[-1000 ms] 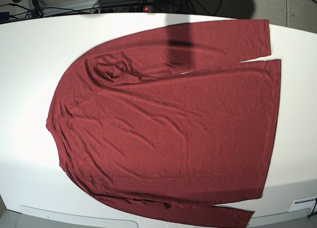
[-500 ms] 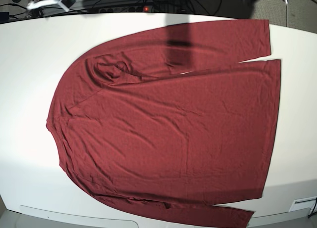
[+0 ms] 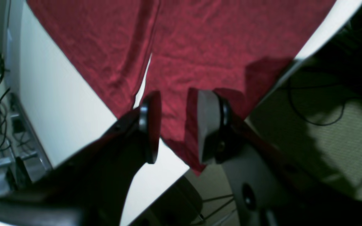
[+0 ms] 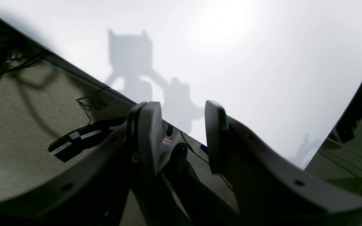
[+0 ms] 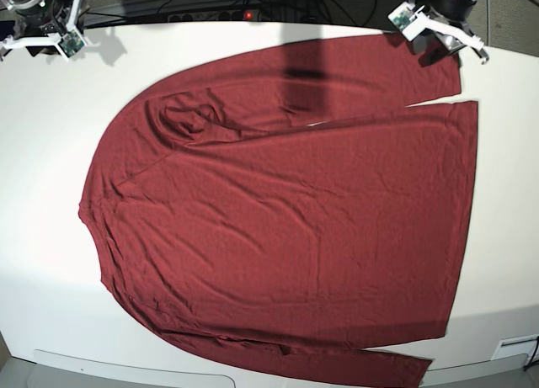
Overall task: Fold the T-shirt properly
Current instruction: 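Lower the left gripper onto the shirt's shoulder corner and close it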
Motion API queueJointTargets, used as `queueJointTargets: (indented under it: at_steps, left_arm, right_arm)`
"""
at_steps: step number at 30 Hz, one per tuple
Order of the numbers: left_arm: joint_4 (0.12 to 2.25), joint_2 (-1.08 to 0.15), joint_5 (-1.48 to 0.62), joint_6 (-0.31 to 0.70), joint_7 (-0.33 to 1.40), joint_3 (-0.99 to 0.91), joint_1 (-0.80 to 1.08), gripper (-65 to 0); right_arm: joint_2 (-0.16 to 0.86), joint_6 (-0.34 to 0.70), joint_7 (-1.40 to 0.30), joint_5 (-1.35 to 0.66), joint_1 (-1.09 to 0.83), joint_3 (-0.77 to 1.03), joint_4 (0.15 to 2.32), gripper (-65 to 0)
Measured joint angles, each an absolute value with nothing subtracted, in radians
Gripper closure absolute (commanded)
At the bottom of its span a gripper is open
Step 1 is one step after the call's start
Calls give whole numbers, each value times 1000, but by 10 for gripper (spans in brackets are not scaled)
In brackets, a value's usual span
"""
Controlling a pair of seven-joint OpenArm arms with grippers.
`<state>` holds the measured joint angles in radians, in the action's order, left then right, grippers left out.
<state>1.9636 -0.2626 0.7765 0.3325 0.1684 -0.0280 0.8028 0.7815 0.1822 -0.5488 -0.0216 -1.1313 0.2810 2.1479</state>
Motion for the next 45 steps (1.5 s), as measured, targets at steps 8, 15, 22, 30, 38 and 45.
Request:
queueJointTargets:
  at_steps: [8,15,22,30,38,45]
  left_arm:
    - [1963,-265,594,454,175,-27,809,-196]
    - [1963,-265,582,453,148,-27,801,-196]
    - [1963,-265,573,453,88,-27,799,-196]
    - [1927,-265,524,453,70,-27,789,-196]
    - [1788,-265,513,453,42,-27,718,-196]
    - [1697,-264,498,460,25,-27,637,-196]
  right_arm:
    - [782,182,-540,-21,-1131,281,2148,-235]
    - [781,182,-540,-22,-1131,281,2148,-235]
    - [781,182,-541,-22,-1131,281,2148,-235]
    - [781,181,-540,-22,-1131,281,2148,-235]
    - [781,179,-544,-22,-1131,281,2148,-235]
    - [782,179,-544,-22,-1131,281,2148,-235]
